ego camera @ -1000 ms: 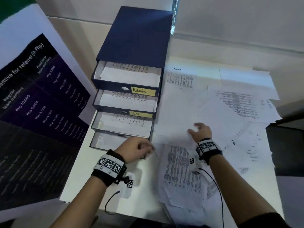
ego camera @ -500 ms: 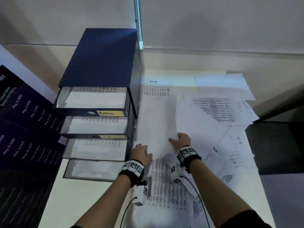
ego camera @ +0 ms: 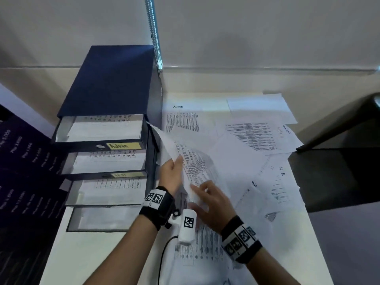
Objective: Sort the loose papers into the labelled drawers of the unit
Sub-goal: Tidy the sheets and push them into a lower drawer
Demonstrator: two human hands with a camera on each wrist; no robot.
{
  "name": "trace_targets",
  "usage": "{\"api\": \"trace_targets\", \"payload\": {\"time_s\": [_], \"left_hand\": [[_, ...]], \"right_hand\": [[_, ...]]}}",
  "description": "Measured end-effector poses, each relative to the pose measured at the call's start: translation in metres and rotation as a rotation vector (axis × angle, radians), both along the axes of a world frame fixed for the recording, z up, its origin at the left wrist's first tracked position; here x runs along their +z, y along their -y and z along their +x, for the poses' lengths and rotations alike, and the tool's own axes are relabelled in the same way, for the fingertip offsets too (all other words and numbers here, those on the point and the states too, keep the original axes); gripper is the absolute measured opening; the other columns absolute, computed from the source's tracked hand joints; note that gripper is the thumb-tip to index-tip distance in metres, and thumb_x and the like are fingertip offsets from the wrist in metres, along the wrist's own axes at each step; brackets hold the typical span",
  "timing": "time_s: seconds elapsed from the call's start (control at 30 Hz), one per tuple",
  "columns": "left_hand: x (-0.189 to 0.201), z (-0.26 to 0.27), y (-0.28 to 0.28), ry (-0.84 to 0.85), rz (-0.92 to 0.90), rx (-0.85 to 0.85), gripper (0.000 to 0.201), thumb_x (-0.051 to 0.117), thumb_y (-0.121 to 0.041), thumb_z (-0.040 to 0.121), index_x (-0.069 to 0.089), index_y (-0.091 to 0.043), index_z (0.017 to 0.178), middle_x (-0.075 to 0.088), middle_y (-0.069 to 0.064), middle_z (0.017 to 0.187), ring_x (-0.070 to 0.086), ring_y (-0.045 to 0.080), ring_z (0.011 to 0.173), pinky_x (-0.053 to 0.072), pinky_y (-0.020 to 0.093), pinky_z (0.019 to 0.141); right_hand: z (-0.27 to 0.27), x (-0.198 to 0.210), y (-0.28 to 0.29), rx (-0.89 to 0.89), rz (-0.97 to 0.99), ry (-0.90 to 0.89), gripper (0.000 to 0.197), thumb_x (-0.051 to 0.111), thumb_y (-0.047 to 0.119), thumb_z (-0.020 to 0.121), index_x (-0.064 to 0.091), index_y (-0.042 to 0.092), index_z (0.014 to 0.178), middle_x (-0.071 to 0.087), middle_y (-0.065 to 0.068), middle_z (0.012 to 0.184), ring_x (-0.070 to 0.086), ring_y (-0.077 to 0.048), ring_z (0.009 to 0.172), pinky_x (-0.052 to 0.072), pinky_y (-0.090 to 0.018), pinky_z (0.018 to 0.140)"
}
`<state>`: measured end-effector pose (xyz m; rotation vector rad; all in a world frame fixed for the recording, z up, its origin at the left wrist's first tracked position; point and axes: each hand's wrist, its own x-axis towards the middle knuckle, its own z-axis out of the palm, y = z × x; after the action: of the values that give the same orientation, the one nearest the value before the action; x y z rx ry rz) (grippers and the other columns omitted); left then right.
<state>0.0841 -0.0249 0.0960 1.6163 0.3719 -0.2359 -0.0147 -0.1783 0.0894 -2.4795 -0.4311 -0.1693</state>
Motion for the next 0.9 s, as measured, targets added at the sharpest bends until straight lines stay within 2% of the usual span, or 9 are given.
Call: {"api": "trace_targets", "payload": {"time_s": [0.1, 0.2, 0.37, 0.53, 0.7, 0.77, 0.8, 0.83, 0.9], "left_hand": [[-0.018, -0.018, -0.015, -0.049, 0.010, -0.082, 0.050, 0.071, -0.055, 0.083, 0.067, -0.005, 0.085, 0.067, 0.005, 0.083, 0.064, 0.020, 0.079, 0.054, 0.042, 0.082], [-0.028, -0.035, -0.028, -0.179, -0.105, -0.141, 0.023, 0.079, -0.019, 0.084, 0.074, -0.005, 0.101, 0.077, 0.009, 0.102, 0.072, 0.027, 0.101, 0.053, 0.046, 0.098], [-0.051, -0.062, -0.040, -0.341, 0.036, -0.204, 0.039, 0.084, 0.004, 0.071, 0.068, -0.006, 0.106, 0.074, 0.008, 0.101, 0.069, 0.023, 0.093, 0.055, 0.037, 0.090], [-0.080, -0.072, -0.036, -0.334, 0.122, -0.117, 0.017, 0.080, -0.009, 0.081, 0.068, -0.018, 0.087, 0.074, 0.001, 0.088, 0.069, 0.016, 0.081, 0.054, 0.028, 0.075], [-0.084, -0.063, -0.032, -0.296, 0.286, -0.150, 0.049, 0.067, -0.033, 0.093, 0.032, -0.020, 0.062, 0.030, -0.002, 0.057, 0.032, 0.018, 0.060, 0.026, 0.028, 0.062], [-0.078, -0.059, -0.028, -0.303, 0.315, -0.145, 0.027, 0.065, -0.038, 0.092, 0.055, -0.015, 0.080, 0.048, 0.002, 0.072, 0.046, 0.023, 0.075, 0.036, 0.028, 0.072], [-0.074, -0.058, -0.025, -0.299, 0.318, -0.140, 0.032, 0.065, -0.035, 0.092, 0.060, -0.011, 0.113, 0.058, 0.006, 0.095, 0.053, 0.025, 0.091, 0.039, 0.027, 0.084], [-0.072, -0.058, -0.023, -0.292, 0.319, -0.136, 0.057, 0.068, -0.030, 0.092, 0.045, -0.012, 0.141, 0.057, 0.007, 0.119, 0.054, 0.025, 0.108, 0.039, 0.026, 0.092], [-0.060, -0.054, -0.016, -0.229, 0.318, -0.123, 0.085, 0.073, -0.029, 0.089, 0.023, -0.015, 0.156, 0.041, 0.007, 0.149, 0.044, 0.024, 0.134, 0.034, 0.025, 0.104]], "right_hand": [[-0.008, -0.004, 0.017, -0.045, 0.224, -0.113, 0.049, 0.051, 0.062, 0.090, 0.069, 0.023, 0.113, 0.051, 0.010, 0.101, 0.053, -0.005, 0.087, 0.051, -0.021, 0.075], [0.002, -0.018, 0.049, -0.438, 0.338, -0.140, 0.049, 0.058, 0.060, 0.086, 0.066, 0.022, 0.117, 0.055, 0.005, 0.109, 0.057, -0.008, 0.093, 0.052, -0.025, 0.077], [0.001, -0.052, 0.080, -0.633, 0.309, -0.936, 0.086, 0.076, 0.050, 0.078, 0.040, 0.010, 0.145, 0.055, -0.013, 0.136, 0.056, -0.026, 0.120, 0.046, -0.033, 0.096], [-0.006, -0.076, 0.077, -0.719, 0.324, -0.756, 0.045, 0.085, 0.028, 0.073, 0.067, 0.013, 0.112, 0.067, 0.003, 0.083, 0.064, -0.014, 0.076, 0.053, -0.024, 0.070], [0.002, -0.068, 0.087, -0.707, 0.240, -0.625, 0.019, 0.078, 0.035, 0.081, 0.067, 0.021, 0.072, 0.065, 0.009, 0.067, 0.062, -0.010, 0.064, 0.053, -0.023, 0.062], [0.006, -0.060, 0.092, -0.682, 0.195, -0.498, 0.016, 0.075, 0.035, 0.084, 0.069, 0.021, 0.078, 0.067, 0.010, 0.073, 0.064, -0.006, 0.068, 0.055, -0.024, 0.067], [0.010, -0.055, 0.094, -0.649, 0.203, -0.396, 0.014, 0.074, 0.033, 0.085, 0.069, 0.020, 0.082, 0.069, 0.007, 0.079, 0.064, -0.007, 0.072, 0.057, -0.029, 0.071], [0.014, -0.047, 0.095, -0.604, 0.227, -0.307, 0.012, 0.072, 0.029, 0.087, 0.069, 0.018, 0.086, 0.070, 0.006, 0.083, 0.064, -0.006, 0.075, 0.056, -0.030, 0.075], [0.024, -0.016, 0.090, -0.511, 0.283, -0.212, 0.007, 0.068, 0.027, 0.091, 0.067, 0.021, 0.088, 0.068, 0.009, 0.078, 0.062, 0.002, 0.072, 0.051, -0.019, 0.071]]}}
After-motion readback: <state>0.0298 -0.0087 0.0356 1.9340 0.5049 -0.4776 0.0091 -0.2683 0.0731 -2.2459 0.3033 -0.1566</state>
